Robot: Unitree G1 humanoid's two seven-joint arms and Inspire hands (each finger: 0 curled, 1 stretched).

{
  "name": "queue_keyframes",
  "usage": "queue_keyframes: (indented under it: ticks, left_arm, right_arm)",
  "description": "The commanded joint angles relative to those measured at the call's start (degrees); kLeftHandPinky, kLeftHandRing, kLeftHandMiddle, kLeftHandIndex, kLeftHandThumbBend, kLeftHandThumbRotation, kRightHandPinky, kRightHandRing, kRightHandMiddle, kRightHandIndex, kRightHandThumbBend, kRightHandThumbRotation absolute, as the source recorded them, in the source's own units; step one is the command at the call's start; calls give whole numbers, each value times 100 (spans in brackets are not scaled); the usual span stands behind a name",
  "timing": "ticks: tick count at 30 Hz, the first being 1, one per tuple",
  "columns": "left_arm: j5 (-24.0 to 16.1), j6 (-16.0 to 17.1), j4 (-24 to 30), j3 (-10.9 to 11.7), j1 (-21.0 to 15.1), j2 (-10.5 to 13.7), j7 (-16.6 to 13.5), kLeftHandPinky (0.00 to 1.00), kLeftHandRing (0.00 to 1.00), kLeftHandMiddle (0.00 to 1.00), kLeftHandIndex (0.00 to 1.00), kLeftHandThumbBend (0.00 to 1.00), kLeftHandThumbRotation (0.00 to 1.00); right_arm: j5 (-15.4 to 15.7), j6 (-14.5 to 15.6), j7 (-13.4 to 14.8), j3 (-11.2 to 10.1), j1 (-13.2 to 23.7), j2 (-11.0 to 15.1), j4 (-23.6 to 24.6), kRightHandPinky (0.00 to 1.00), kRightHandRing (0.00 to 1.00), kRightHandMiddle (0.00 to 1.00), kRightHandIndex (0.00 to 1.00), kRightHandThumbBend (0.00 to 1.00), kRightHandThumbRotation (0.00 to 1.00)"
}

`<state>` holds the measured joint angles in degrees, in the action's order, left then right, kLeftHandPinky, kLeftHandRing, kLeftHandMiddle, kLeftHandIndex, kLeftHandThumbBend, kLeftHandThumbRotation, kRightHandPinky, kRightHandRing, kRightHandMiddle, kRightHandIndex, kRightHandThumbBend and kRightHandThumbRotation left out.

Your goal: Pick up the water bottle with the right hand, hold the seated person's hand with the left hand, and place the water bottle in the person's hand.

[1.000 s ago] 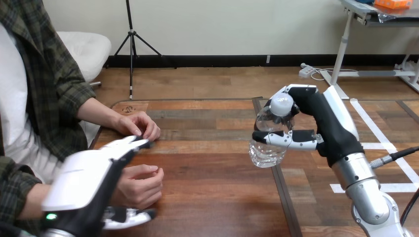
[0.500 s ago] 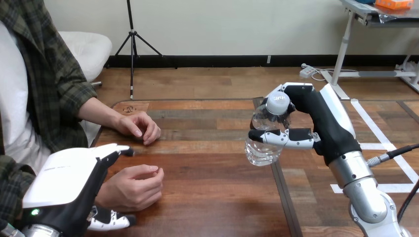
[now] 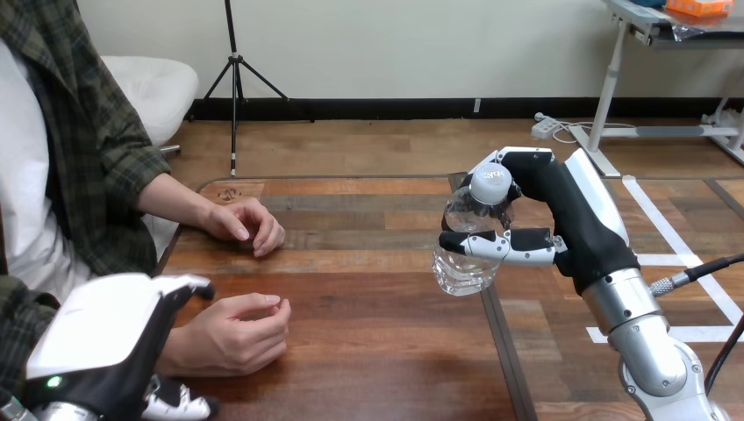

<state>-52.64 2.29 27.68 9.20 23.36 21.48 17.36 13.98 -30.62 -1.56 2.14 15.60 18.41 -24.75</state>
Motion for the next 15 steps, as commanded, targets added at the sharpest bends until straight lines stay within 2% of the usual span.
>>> queue_keyframes:
  ticks: [1,10,15]
  left_arm:
    - [-160,-165,159,-123,-181,163,108,77,83,83,76,91,0]
    - [-233,-303,-130,-231,-291,258,124,75,81,81,75,91,0]
    - [-352,-430,-312,-365,-401,369,270,75,81,81,75,90,0]
  right_arm:
    - [-135,7,6,-106,261,7,266,41,45,47,43,67,0]
    - [-127,15,-20,-101,224,26,275,40,44,47,43,67,0]
    - [-137,-13,-32,-105,213,29,263,39,43,47,42,68,0]
